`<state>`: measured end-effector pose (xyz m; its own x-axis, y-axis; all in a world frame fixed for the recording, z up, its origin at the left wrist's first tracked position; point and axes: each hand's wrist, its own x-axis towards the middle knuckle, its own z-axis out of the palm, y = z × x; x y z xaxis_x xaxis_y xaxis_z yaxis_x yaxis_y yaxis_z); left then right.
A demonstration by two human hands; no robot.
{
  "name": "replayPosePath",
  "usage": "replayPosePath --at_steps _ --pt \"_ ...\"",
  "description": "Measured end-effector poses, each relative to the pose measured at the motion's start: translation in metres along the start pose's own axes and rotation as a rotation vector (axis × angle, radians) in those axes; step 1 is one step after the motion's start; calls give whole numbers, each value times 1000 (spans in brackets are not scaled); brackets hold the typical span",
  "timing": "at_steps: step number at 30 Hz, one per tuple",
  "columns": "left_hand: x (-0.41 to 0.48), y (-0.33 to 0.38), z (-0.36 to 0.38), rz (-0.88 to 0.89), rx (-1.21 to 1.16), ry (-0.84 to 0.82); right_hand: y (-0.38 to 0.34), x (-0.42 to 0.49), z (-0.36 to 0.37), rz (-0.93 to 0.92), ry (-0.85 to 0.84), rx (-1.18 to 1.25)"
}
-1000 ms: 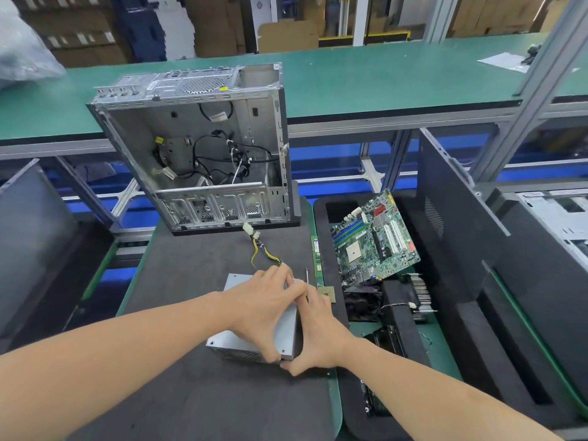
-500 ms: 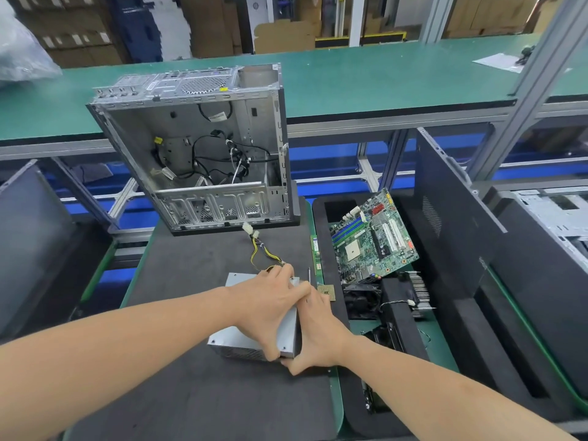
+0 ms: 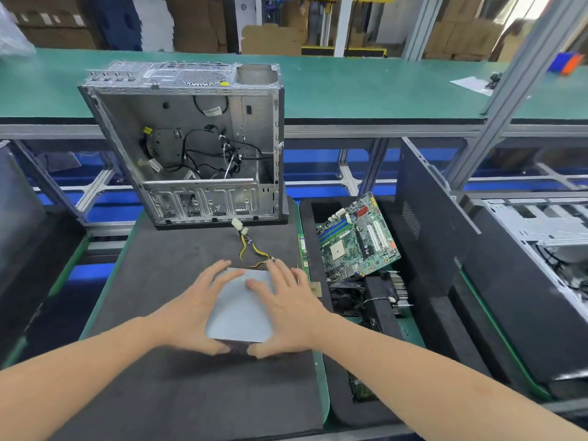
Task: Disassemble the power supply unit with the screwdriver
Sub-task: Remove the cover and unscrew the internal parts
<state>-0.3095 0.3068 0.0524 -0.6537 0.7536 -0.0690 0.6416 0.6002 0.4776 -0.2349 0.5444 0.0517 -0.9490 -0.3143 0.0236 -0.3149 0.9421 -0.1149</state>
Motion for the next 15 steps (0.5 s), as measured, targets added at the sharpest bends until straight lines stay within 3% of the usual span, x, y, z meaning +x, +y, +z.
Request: replayPosePath --at_steps 3,7,15 --pt "-13 -13 12 -69 -280 83 -31 27 -13 -14 -45 -112" --pt "-17 -29 32 -88 -471 119 -54 54 -27 -45 -180 -272" --pt "-13 -49 41 -6 -466 103 -67 70 -50 -57 -357 -209"
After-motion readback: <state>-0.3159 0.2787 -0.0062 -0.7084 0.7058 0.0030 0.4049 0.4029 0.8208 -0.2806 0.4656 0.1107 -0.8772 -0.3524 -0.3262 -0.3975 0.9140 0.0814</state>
